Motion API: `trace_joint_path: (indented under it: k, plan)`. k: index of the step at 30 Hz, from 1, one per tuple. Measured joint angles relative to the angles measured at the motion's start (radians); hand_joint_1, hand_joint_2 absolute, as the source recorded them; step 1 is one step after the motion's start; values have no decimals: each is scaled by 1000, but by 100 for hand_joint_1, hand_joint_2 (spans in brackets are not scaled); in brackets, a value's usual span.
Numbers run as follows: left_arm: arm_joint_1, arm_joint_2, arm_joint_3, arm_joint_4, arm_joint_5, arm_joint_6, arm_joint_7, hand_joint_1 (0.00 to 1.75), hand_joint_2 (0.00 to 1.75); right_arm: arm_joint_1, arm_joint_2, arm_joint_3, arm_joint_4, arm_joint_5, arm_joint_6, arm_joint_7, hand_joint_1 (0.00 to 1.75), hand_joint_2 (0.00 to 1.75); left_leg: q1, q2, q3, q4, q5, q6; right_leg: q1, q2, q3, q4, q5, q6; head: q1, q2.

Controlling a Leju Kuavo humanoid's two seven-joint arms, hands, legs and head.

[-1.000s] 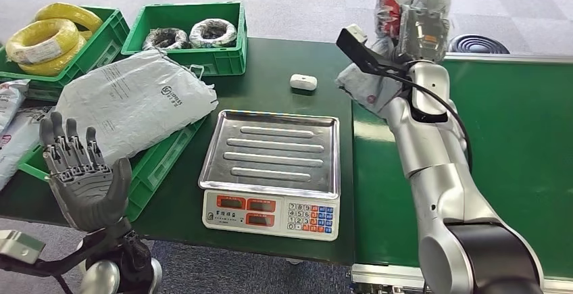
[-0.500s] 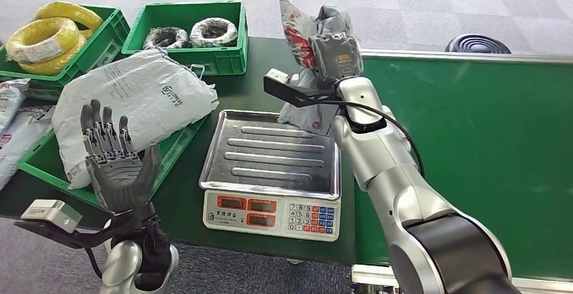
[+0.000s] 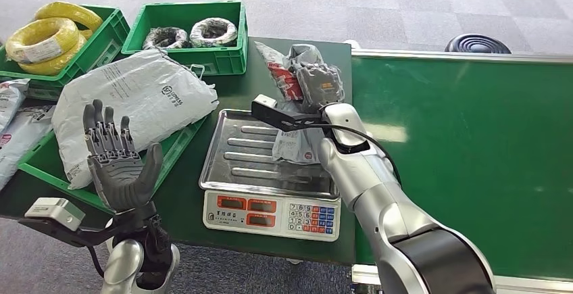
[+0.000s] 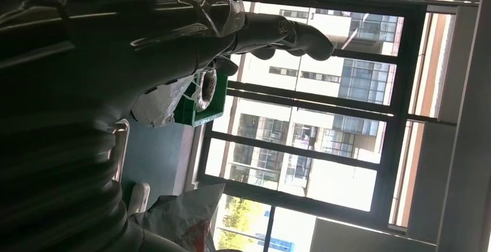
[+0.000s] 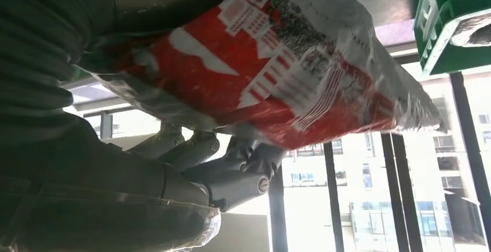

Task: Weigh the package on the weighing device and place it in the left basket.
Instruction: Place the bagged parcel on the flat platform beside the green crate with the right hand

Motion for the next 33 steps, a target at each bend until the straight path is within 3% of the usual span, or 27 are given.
trace_joint_path:
  k: [4,8,21,26,33]
  plan:
    - [0,0,0,0,-1,5,0,0,175,15,5,-2,0,-17,-36,11,0,175,0,0,0,0,0,0,0,0,0,0,0,0,0,0]
    - [0,0,0,0,-2,6,0,0,175,22,5,-2,0,-19,-50,22,0,0,0,0,0,0,0,0,0,0,0,0,0,0,0,0]
    - [-9,0,-1,0,-7,5,0,0,175,29,-1,-7,-34,-18,-93,62,0,0,0,0,0,0,0,0,0,0,0,0,0,0,0,0]
    - [-11,1,-1,0,-7,11,0,0,175,38,-2,-19,-92,-60,-196,31,0,0,0,0,0,0,0,0,0,0,0,0,0,0,0,0]
    - [-11,1,-1,0,-12,25,0,0,175,64,-9,-36,-182,-92,-234,7,0,0,0,0,1,0,0,0,0,0,0,0,0,0,0,0]
